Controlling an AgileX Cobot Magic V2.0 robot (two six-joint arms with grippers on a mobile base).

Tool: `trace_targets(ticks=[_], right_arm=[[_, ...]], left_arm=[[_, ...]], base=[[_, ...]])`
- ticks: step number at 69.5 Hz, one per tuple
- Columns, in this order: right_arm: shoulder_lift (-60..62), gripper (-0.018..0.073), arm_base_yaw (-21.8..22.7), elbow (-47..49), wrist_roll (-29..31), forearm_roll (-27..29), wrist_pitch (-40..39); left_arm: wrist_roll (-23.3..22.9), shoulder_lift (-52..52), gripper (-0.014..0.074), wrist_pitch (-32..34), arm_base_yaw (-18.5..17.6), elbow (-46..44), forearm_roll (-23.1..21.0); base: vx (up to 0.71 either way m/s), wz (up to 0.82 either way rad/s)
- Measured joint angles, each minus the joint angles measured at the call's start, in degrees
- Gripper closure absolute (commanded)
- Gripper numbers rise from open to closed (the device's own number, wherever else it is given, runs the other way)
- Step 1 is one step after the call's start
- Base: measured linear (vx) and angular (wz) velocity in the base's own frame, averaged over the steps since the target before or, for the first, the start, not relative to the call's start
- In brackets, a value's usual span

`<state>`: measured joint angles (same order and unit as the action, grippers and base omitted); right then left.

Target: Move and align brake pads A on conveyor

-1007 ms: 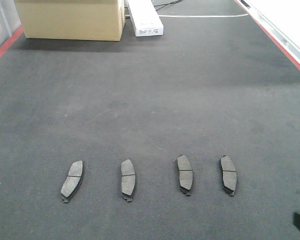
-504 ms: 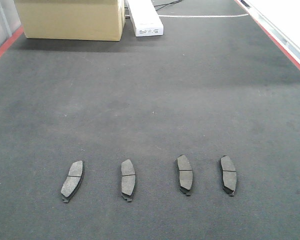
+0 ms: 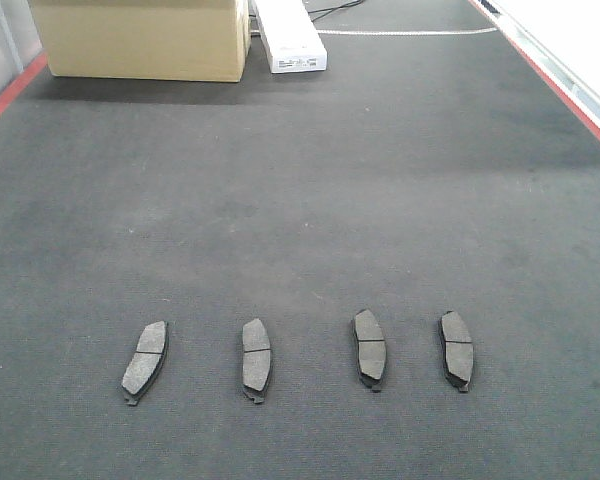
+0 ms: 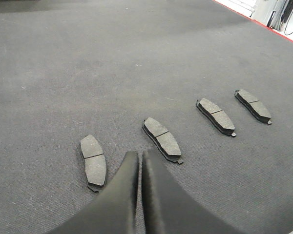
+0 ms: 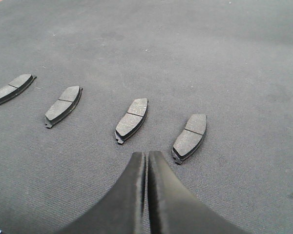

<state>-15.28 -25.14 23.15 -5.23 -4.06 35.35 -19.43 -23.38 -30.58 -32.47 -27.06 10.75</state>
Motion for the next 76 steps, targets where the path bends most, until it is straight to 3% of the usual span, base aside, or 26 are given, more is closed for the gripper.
trace_targets(ticks=[76], right_arm=[[0.0, 0.0566, 0.0, 0.0, 0.0, 0.0, 0.0]], left_arm=[[0.4, 0.0, 0.0603, -0.1, 0.0, 0.0, -0.6]], base=[[0.0, 0.0]])
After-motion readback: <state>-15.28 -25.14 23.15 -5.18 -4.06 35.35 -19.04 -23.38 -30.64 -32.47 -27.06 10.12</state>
